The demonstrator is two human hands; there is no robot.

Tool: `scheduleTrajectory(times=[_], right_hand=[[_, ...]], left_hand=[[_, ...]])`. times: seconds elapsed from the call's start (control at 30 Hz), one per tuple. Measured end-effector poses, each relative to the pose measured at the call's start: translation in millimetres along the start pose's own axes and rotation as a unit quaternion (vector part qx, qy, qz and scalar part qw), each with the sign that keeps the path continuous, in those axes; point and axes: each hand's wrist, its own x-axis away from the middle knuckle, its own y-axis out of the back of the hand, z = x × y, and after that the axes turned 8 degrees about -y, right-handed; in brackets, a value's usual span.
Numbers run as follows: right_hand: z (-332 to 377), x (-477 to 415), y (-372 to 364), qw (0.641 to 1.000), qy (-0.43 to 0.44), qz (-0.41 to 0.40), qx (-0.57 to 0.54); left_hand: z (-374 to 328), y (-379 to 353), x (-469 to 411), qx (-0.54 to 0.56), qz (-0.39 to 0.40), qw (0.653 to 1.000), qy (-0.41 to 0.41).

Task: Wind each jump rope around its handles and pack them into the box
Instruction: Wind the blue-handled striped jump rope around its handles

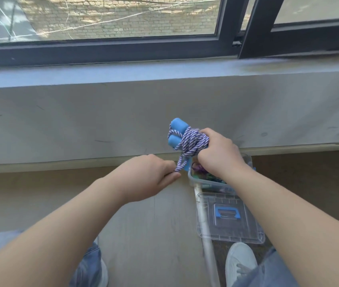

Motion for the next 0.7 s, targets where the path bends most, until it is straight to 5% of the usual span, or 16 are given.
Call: scheduleTrajectory(times=[0.1,0.2,0.3,0.4,0.47,0.57,0.7], right_hand=[[1,9,-1,0.986,0.022,0.042,0.157],[6,22,-8,0.956,0.132,0.131,0.226],[11,30,-9,0.93,0.236,0.184,0.212],[9,25,-9,0.924,0.306,0.132,0.187],[7,23,-10,0.919,0.336,0.109,0.173],[5,24,-15,0.914,0.364,0.065,0.167],[6,23,-19,0.916,0.37,-0.007,0.154]], left_hand=[[-2,2,0,-0.107,-0.06,0.989,-0.081],[7,4,0,-0.119,-0.162,0.976,-0.087],[13,7,-2,-0.052,-0.222,0.974,0.018],[18,12,-6,0.132,-0.16,0.962,0.178],[14,19,-6,0.312,-0.044,0.903,0.292],[11,28,2,0.523,0.081,0.765,0.368],[6,33,4,0.628,0.102,0.675,0.373]])
